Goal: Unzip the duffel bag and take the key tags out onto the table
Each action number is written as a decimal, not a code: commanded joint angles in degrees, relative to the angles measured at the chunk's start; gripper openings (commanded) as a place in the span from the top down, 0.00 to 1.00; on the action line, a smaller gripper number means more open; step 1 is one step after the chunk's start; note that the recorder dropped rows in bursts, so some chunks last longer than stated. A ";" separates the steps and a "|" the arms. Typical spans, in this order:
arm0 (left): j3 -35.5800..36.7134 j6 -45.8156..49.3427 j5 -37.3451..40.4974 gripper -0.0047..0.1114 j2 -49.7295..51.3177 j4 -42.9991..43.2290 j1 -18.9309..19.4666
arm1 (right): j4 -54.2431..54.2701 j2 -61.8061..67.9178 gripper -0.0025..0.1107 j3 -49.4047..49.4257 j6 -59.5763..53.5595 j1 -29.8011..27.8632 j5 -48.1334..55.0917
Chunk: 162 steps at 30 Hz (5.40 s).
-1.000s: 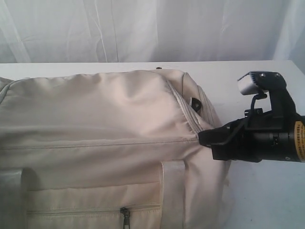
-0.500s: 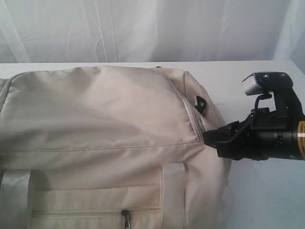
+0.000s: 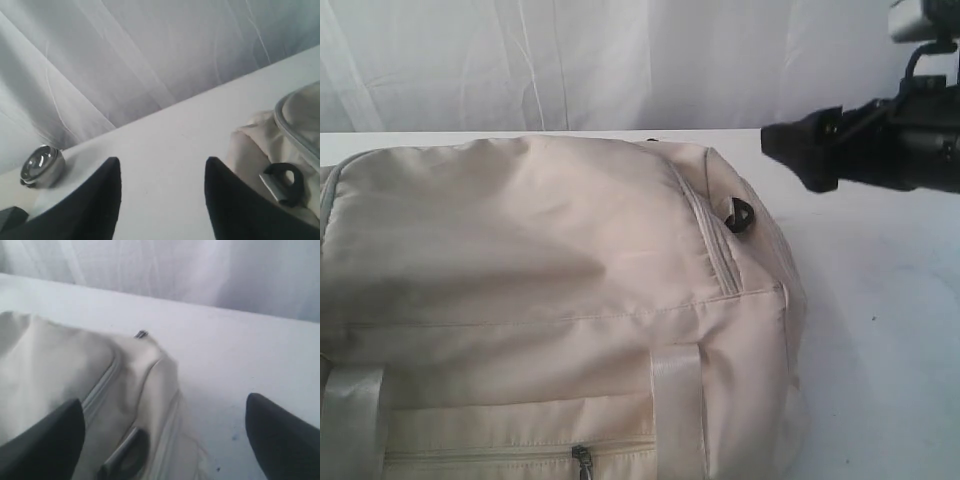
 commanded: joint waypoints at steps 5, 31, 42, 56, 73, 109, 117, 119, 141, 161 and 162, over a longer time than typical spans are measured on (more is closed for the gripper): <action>-2.83 -15.98 -5.61 0.48 18.28 2.52 1.74 | 7.08 11.97 0.26 -8.95 3.37 -0.38 -5.02; -9.68 -28.50 -7.36 0.66 42.53 -8.62 8.15 | 7.25 32.28 0.54 -16.08 2.51 0.37 -12.73; -9.58 -27.04 -0.45 0.96 43.93 -9.18 8.15 | 7.33 31.91 0.98 -16.08 2.51 0.37 -11.91; -9.58 -24.24 -1.05 0.96 42.84 -8.50 8.15 | 9.50 27.03 0.98 -16.08 2.98 -4.24 -11.36; -9.69 -23.16 -2.89 0.96 41.45 -6.99 8.15 | 9.50 26.85 0.98 -15.96 10.49 -9.12 -14.13; -6.96 12.25 33.61 0.27 18.56 -46.39 8.15 | -3.36 14.53 0.35 -13.84 -0.41 15.69 -35.80; 0.86 26.97 27.19 0.28 18.56 -59.62 8.15 | -0.61 24.16 0.42 -13.57 -8.39 39.08 -1.78; 2.47 26.97 23.80 0.29 18.56 -59.62 8.15 | 4.23 27.87 0.42 -14.85 -11.10 41.83 2.88; 4.69 26.84 16.87 0.96 18.56 -61.40 8.15 | 9.62 39.52 0.55 -26.46 -11.63 45.57 0.95; 4.28 27.08 17.08 0.96 18.56 -64.23 8.15 | 1.91 39.52 0.55 -26.46 -21.99 45.60 -8.17; 4.28 27.08 17.08 0.96 18.56 -64.48 8.15 | 2.03 39.52 0.55 -26.46 -21.06 45.60 -7.32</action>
